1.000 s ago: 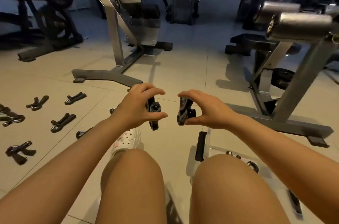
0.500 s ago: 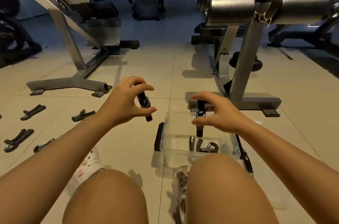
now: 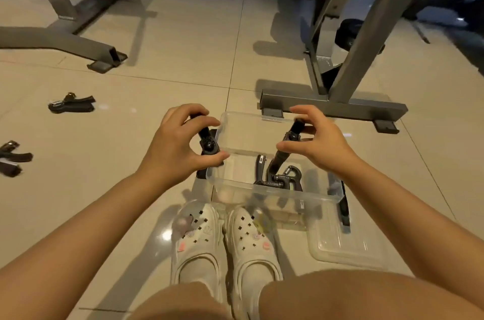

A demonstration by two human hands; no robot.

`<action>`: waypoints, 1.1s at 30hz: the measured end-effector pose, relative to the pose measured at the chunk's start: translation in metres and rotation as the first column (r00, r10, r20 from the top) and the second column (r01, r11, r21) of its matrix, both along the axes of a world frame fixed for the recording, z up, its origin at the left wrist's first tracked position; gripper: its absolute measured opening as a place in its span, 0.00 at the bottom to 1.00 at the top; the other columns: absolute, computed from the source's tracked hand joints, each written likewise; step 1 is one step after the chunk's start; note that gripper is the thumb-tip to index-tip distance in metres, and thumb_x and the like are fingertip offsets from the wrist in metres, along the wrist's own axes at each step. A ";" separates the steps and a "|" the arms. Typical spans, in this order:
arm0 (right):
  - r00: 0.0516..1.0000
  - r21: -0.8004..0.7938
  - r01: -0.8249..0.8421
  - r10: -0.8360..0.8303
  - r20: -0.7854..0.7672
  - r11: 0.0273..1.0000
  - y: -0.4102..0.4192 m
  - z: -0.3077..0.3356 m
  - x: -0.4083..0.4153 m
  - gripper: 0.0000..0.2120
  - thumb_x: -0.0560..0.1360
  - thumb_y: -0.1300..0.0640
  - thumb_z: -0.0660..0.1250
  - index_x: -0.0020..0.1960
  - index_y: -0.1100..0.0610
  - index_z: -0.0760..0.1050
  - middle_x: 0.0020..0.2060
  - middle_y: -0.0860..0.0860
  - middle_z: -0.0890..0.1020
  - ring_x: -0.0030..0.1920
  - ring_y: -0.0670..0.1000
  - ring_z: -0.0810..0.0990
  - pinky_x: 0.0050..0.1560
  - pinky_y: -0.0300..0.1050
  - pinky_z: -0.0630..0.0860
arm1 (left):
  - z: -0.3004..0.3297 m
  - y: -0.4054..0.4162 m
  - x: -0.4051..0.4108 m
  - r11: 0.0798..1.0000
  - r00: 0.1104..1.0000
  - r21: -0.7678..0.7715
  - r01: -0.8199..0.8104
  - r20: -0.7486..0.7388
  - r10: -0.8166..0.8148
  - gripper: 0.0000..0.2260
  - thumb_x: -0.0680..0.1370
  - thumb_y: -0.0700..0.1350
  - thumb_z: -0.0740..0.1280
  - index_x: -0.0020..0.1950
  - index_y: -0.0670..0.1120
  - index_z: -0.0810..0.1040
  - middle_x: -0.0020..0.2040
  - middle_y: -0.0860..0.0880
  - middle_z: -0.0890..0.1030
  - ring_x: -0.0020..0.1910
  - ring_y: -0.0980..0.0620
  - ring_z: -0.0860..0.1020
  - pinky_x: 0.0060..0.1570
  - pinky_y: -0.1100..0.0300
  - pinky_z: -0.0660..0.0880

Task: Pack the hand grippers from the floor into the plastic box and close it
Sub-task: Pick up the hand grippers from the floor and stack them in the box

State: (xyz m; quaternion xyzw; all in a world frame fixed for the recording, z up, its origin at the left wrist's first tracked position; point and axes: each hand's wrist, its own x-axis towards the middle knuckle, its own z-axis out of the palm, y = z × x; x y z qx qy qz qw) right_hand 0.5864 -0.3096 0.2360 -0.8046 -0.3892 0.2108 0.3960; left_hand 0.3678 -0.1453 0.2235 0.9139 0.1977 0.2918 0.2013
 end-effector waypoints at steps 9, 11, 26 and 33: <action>0.988 -0.111 0.115 -0.125 -0.086 0.987 0.019 -0.091 0.044 0.38 0.63 0.52 0.79 0.67 0.41 0.63 0.65 0.50 0.72 0.64 0.52 0.72 0.64 0.55 0.72 | -0.096 0.004 0.056 0.997 0.995 -0.079 0.025 0.102 -0.017 0.21 0.66 0.55 0.74 0.52 0.42 0.81 0.56 0.42 0.76 0.57 0.45 0.73 0.62 0.66 0.65; 0.984 -0.118 0.076 -0.093 -0.154 0.990 0.023 -0.106 0.047 0.38 0.65 0.56 0.78 0.68 0.42 0.63 0.65 0.50 0.71 0.66 0.52 0.71 0.63 0.52 0.73 | -0.111 0.006 0.059 0.998 0.996 -0.040 0.047 0.083 -0.044 0.20 0.67 0.55 0.74 0.51 0.41 0.82 0.56 0.41 0.77 0.57 0.44 0.73 0.61 0.60 0.68; 0.955 -0.139 -0.262 0.236 -0.178 0.955 0.073 -0.139 0.057 0.47 0.64 0.59 0.79 0.73 0.44 0.56 0.69 0.49 0.69 0.69 0.49 0.68 0.66 0.44 0.70 | -0.099 0.024 0.065 0.998 0.974 0.013 -0.056 0.220 0.052 0.19 0.67 0.47 0.78 0.52 0.39 0.80 0.57 0.39 0.71 0.57 0.39 0.71 0.61 0.60 0.69; 0.762 -0.430 -0.493 0.614 0.205 0.756 0.096 -0.168 0.037 0.47 0.69 0.57 0.75 0.76 0.45 0.48 0.73 0.45 0.64 0.63 0.47 0.71 0.52 0.35 0.65 | -0.120 0.034 0.040 0.967 0.958 -0.109 -0.229 0.149 0.244 0.21 0.64 0.42 0.80 0.53 0.37 0.79 0.56 0.39 0.67 0.61 0.58 0.66 0.63 0.69 0.65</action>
